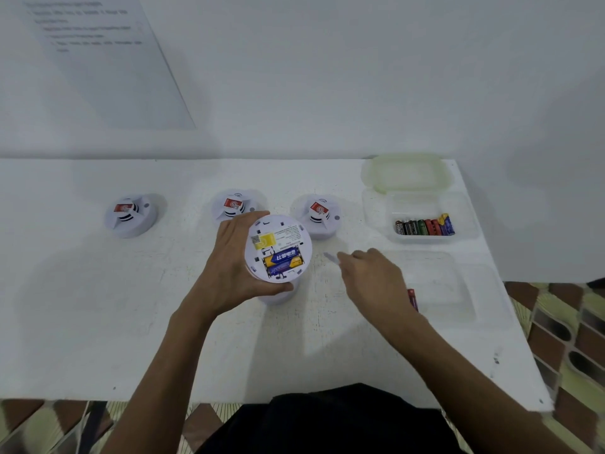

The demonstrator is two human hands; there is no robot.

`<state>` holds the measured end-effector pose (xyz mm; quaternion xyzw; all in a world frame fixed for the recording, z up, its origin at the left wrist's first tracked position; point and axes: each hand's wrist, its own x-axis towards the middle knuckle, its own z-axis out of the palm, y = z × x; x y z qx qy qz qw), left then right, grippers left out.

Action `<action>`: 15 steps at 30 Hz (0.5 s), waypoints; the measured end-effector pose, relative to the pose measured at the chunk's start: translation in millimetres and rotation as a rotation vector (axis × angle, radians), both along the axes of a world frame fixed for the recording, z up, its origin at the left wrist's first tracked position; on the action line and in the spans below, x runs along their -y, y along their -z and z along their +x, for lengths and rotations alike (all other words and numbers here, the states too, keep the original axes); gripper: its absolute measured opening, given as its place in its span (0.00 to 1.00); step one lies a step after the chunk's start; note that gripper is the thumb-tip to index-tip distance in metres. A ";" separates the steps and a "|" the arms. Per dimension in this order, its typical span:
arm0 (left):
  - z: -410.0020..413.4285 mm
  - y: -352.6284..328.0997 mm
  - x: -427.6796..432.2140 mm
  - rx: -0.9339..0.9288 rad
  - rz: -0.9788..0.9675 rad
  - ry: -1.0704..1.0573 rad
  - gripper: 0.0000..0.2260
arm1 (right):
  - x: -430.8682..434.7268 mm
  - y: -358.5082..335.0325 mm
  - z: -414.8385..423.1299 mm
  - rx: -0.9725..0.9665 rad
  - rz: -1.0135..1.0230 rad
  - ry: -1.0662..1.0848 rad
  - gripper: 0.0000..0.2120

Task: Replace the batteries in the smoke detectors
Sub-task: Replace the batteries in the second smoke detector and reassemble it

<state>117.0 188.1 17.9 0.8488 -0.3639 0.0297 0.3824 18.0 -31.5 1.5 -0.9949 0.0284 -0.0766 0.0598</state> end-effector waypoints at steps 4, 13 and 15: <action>-1.5 -0.6 1.9 0.016 -0.011 0.007 0.41 | -7.5 28.3 -2.2 -0.081 -0.085 -0.051 0.10; -0.7 1.0 -0.4 0.016 -0.017 -0.003 0.42 | -1.4 35.0 -4.3 -0.216 0.201 -0.015 0.12; -0.5 0.8 -0.2 0.009 -0.021 -0.008 0.42 | -3.6 18.9 -3.3 -0.135 0.433 0.063 0.12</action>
